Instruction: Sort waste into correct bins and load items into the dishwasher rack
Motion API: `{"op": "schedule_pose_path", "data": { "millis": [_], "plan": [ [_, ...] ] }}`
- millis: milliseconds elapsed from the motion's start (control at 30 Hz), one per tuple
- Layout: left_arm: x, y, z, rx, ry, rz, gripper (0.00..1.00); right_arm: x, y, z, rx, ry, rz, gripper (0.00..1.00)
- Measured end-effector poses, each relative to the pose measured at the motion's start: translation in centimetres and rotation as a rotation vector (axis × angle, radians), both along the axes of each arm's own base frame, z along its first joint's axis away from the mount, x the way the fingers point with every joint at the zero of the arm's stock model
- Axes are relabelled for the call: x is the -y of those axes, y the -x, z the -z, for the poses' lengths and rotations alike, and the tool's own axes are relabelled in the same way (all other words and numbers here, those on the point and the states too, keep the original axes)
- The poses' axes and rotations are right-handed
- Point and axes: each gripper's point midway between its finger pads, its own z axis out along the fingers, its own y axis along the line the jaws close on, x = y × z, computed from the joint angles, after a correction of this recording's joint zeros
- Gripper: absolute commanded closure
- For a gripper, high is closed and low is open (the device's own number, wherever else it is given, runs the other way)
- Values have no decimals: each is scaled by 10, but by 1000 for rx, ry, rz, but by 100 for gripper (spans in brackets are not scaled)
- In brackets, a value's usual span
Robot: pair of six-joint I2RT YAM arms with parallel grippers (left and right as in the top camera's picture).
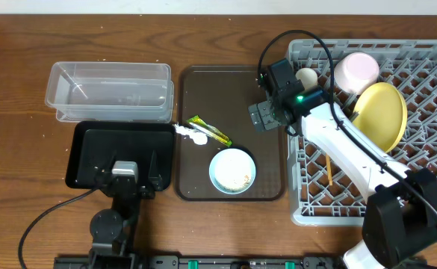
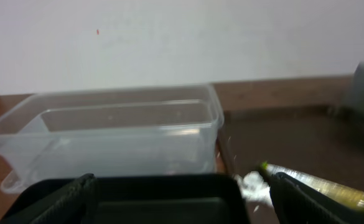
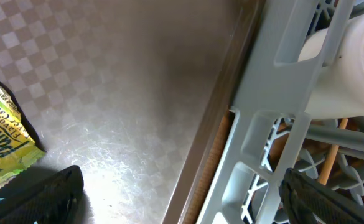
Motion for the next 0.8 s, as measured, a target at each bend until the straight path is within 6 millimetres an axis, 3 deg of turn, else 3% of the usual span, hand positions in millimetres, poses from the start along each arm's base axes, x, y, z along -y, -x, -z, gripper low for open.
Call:
{"op": "schedule_pose_path", "data": {
  "millis": [167, 400, 467, 500, 567, 733, 800],
  "plan": [
    [7, 10, -2, -111, 114, 31, 10, 0, 0, 0, 0, 0, 0, 1],
    [14, 28, -50, -397, 174, 46, 10, 0, 0, 0, -1, 0, 0, 1],
    [18, 27, -58, -527, 176, 51, 10, 0, 0, 0, -1, 0, 0, 1],
    [21, 26, -59, -616, 179, 54, 2, 0, 0, 0, -1, 1, 0, 1],
    [26, 22, -62, -738, 188, 67, 2, 0, 0, 0, -1, -2, -1, 1],
    [47, -11, -67, -926, 240, 133, 2, 0, 0, 0, -2, -1, -1, 1],
    [54, -20, -59, -973, 262, 158, 35, 0, 0, 0, -2, -2, -1, 1]
  ]
}}
